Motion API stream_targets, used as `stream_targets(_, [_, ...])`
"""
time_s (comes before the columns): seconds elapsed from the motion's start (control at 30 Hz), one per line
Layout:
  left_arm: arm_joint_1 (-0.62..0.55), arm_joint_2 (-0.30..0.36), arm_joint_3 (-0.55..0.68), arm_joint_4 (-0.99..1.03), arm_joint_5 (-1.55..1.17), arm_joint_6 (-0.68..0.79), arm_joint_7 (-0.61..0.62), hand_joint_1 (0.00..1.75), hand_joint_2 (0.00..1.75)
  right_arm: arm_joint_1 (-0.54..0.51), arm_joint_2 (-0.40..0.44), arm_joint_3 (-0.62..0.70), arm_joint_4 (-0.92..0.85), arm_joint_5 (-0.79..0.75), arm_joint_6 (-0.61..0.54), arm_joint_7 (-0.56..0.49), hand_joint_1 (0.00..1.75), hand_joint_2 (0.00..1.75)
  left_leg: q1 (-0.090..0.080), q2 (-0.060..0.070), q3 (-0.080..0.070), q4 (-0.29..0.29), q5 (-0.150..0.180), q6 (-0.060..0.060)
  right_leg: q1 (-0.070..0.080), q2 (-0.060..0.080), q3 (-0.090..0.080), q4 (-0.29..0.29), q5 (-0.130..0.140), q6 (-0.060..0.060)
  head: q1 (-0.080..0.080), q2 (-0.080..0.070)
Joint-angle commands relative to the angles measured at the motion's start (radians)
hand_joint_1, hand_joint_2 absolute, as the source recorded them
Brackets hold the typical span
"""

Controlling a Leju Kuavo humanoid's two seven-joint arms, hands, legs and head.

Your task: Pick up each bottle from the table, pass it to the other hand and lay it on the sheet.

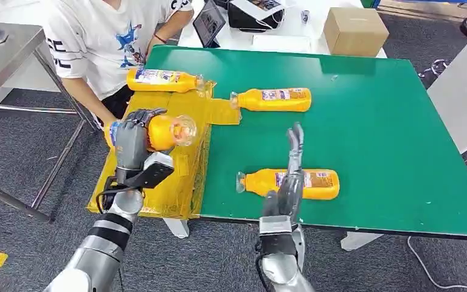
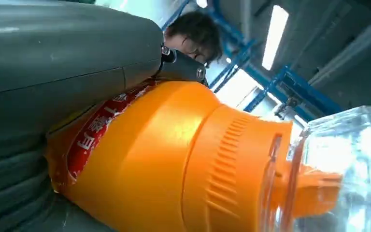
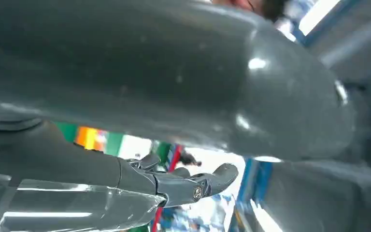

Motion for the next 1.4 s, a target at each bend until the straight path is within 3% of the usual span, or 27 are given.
stream_targets(0.03, [-0.142,0.053,-0.025,0.266,-0.126,-0.009,0.059,1.75,1.75,-0.011,-0.037,-0.028,-0.123,-0.021,-0.01,0.0,0.0,0.0,0.001,-0.001,0.004,-0.001,-0.001,-0.001,0.001,0.0,0.004,-0.001,-0.001,-0.002,0.0,0.0])
stream_targets(0.13, [-0.212,0.106,-0.107,0.419,-0.299,-0.103,0.17,1.75,1.75,-0.024,-0.05,-0.018,-0.121,-0.056,-0.01,0.0,0.0,0.0,0.002,-0.001,0.007,0.0,-0.002,-0.002,0.002,0.0,0.007,0.0,-0.003,-0.003,0.0,0.0])
stream_targets(0.4, [-0.245,0.136,-0.117,0.518,-0.335,-0.266,0.197,1.75,1.75,-0.026,-0.057,-0.022,-0.086,-0.089,0.029,0.0,0.0,0.0,0.002,0.004,0.006,0.0,-0.003,-0.002,0.002,0.003,0.006,0.0,-0.002,-0.002,0.0,0.0])
stream_targets(0.67, [-0.245,0.136,-0.117,0.518,-0.335,-0.266,0.197,1.75,1.75,-0.026,-0.057,-0.022,-0.086,-0.089,0.029,0.0,0.0,0.0,0.002,0.003,0.005,0.0,-0.002,-0.002,0.002,0.003,0.005,0.0,-0.001,-0.002,0.0,0.0])
stream_targets(1.07, [-0.28,0.158,-0.129,0.58,-0.388,-0.397,0.28,1.75,1.75,-0.02,-0.037,-0.046,0.001,-0.109,0.125,0.0,0.0,0.0,0.001,0.003,0.003,0.0,-0.001,-0.001,0.001,0.003,0.003,-0.001,0.0,-0.001,0.0,0.0])
stream_targets(1.1, [-0.275,0.158,-0.13,0.583,-0.389,-0.398,0.284,1.75,1.75,-0.019,-0.036,-0.047,0.009,-0.112,0.13,0.0,0.0,1.75,0.002,0.003,0.004,-0.001,-0.001,-0.001,0.002,0.003,0.004,-0.001,-0.001,-0.002,0.0,0.0])
stream_targets(1.13, [-0.276,0.158,-0.133,0.588,-0.393,-0.414,0.288,1.75,1.75,-0.019,-0.034,-0.05,0.013,-0.114,0.137,0.0,0.0,1.75,0.002,0.003,0.005,-0.001,-0.002,-0.002,0.002,0.003,0.005,-0.001,-0.001,-0.002,0.0,0.0])
stream_targets(1.17, [-0.244,0.157,-0.139,0.604,-0.402,-0.475,0.29,0.31,1.75,-0.019,-0.026,-0.066,0.043,-0.126,0.173,0.0,0.0,1.75,0.002,0.004,0.008,-0.002,-0.003,-0.002,0.002,0.004,0.007,-0.002,-0.001,-0.002,0.0,0.0])
stream_targets(1.23, [-0.228,0.154,-0.125,0.6,-0.385,-0.492,0.27,0.24,1.75,-0.022,-0.023,-0.075,0.054,-0.123,0.186,0.0,0.0,1.75,0.001,0.005,0.007,-0.002,-0.002,-0.001,0.001,0.004,0.006,-0.002,-0.001,-0.002,0.0,0.0])
stream_targets(1.3, [-0.222,0.153,-0.12,0.6,-0.379,-0.496,0.265,0.02,1.75,-0.022,-0.023,-0.076,0.056,-0.122,0.188,0.0,0.0,1.75,0.001,0.005,0.006,-0.002,-0.002,-0.001,0.001,0.005,0.005,-0.002,0.0,-0.001,0.0,0.0])
stream_targets(1.4, [-0.221,0.151,-0.109,0.599,-0.366,-0.518,0.252,0.0,1.75,-0.025,-0.02,-0.078,0.068,-0.118,0.193,0.0,0.0,1.75,0.001,0.003,0.004,-0.001,-0.001,-0.001,0.001,0.003,0.004,-0.001,0.0,-0.001,0.0,0.0])
